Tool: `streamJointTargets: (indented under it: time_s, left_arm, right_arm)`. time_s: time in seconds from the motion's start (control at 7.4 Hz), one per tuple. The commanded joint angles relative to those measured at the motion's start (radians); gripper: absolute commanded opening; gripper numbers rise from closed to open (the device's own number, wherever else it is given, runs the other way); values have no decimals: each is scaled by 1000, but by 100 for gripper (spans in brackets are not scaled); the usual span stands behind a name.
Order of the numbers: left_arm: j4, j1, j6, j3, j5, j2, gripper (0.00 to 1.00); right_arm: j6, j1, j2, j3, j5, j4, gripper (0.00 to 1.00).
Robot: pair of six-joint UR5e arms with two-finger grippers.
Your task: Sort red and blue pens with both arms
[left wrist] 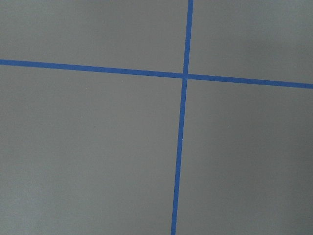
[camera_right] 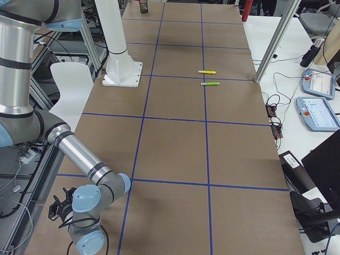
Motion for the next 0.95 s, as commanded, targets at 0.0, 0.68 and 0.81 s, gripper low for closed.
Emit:
streamJointTargets:
  time_s: [0.0,0.68,0.81]
  left_arm:
    - [-3,2,0,0,2,-12,100]
    - [-43,113,-3,-136,90,-37,100]
    - [-63,170,-111,-129,105,-58,100]
  right_arm:
    - [20,-2,85,12,5,114,100]
    - [146,-153,300,58,191,670,100]
    - [252,-213,333,82,199,709,100]
